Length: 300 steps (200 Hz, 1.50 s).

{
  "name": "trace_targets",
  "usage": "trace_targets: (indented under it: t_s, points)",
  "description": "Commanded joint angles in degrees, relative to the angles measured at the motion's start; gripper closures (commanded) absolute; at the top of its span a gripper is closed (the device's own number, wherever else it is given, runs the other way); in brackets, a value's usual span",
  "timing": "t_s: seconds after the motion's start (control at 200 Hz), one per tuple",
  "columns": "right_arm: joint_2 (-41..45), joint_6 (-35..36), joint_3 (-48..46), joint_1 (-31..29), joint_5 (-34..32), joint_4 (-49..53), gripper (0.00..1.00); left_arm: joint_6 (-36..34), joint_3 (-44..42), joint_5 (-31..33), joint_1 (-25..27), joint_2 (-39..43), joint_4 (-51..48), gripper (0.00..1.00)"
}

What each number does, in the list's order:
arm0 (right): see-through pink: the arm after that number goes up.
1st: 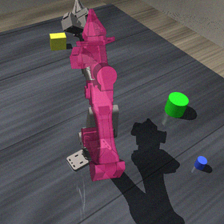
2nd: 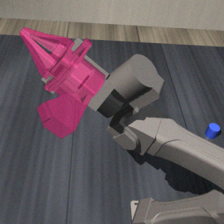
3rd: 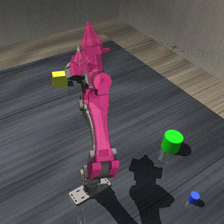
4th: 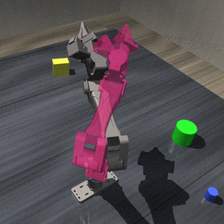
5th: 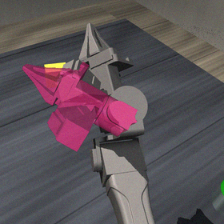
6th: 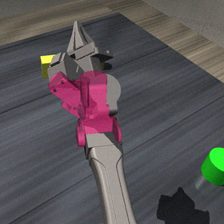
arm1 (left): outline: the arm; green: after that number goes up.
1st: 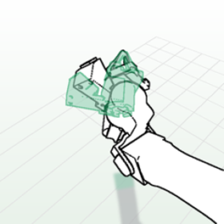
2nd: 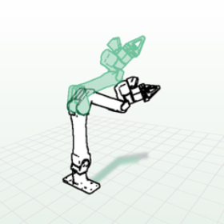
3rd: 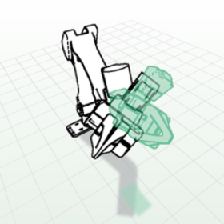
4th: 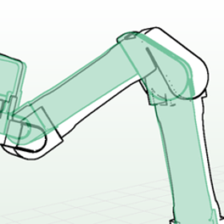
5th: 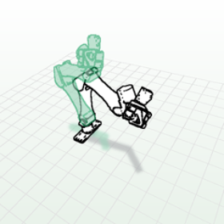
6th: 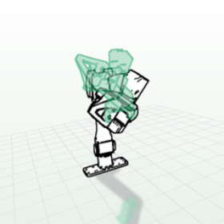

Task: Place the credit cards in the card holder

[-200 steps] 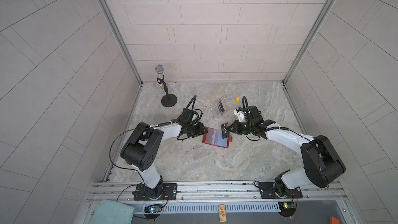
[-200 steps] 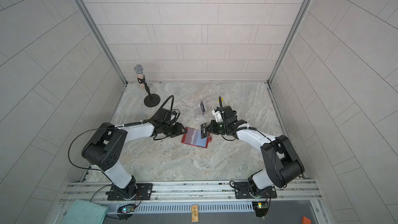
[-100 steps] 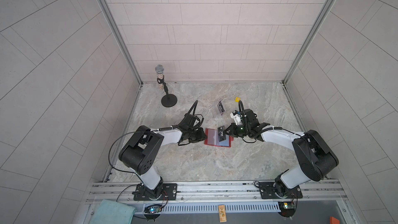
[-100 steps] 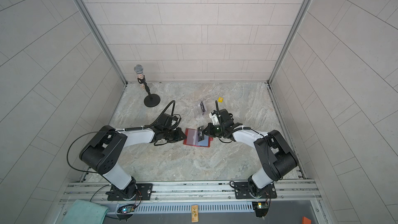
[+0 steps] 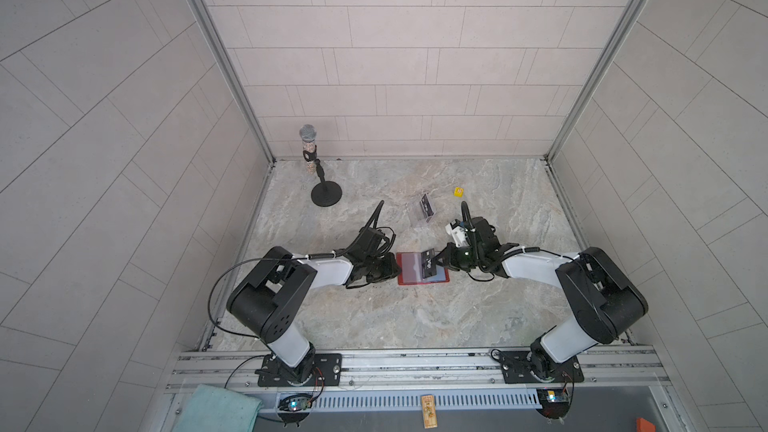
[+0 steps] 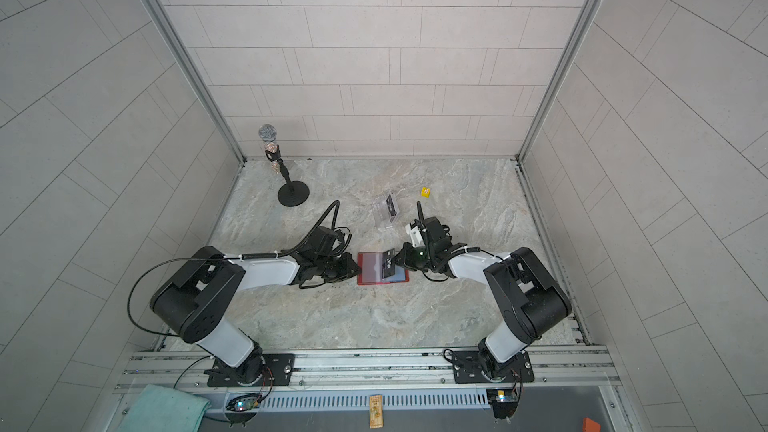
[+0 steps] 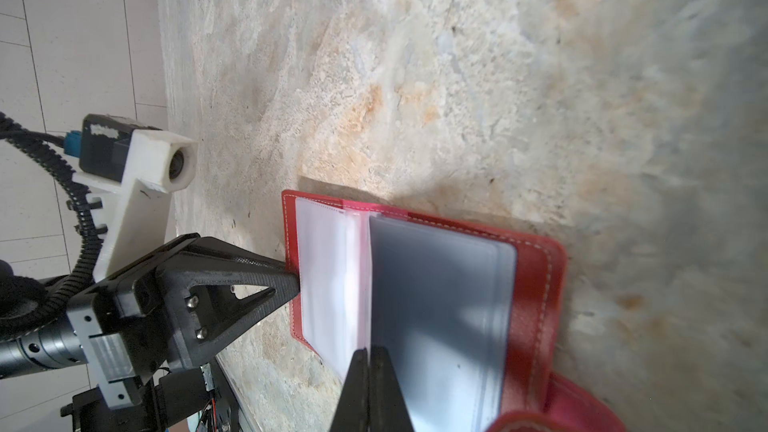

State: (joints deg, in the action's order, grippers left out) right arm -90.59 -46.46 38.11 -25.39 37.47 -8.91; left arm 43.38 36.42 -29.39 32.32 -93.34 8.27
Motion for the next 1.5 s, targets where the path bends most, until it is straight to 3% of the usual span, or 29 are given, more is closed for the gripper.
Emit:
trace_targets:
  t_s: [0.0, 0.751, 1.496]
  points:
    - [-0.6, -1.4, -0.4, -0.1, 0.7, -2.3, 1.0, 0.7, -0.6, 1.1, 0.3, 0.8, 1.1, 0.85]
    - [3.6, 1.2, -0.1, -0.2, 1.4, 0.3, 1.0, 0.7, -0.7, 2.3, 0.4, 0.8, 0.8, 0.86]
    - [-1.8, -1.6, -1.5, -0.3, 2.0, -5.6, 1.0, 0.7, -0.9, 2.7, 0.4, 1.3, 0.6, 0.86]
